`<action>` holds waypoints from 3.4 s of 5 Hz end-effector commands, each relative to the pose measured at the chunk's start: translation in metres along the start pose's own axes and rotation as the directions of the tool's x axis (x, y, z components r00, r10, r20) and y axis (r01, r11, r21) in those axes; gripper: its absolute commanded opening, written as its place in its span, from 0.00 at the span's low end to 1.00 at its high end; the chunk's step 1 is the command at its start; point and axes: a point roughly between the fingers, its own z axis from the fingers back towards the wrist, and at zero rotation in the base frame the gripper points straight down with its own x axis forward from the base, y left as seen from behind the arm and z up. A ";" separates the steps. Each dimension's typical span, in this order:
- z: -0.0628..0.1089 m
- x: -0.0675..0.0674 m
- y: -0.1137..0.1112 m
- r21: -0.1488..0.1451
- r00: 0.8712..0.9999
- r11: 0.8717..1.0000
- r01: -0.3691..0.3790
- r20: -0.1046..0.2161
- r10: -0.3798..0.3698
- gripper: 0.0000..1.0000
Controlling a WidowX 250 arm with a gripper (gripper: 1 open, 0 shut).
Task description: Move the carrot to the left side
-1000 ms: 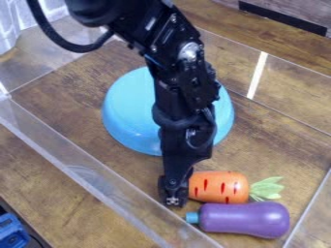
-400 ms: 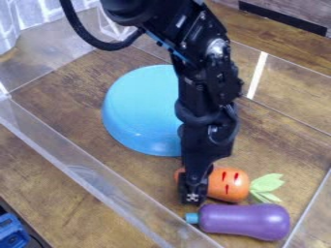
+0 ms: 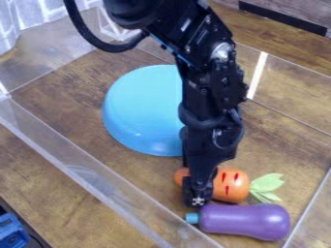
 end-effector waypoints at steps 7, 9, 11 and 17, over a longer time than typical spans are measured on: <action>0.005 0.022 0.012 -0.044 0.937 0.936 0.349 0.031 -0.348 0.00; 0.002 0.030 0.006 -0.050 0.902 0.900 0.432 0.037 -0.431 0.00; 0.002 0.023 0.003 -0.057 0.848 0.846 0.530 0.049 -0.528 0.00; 0.004 0.047 -0.008 -0.068 0.868 0.865 0.497 0.017 -0.497 0.00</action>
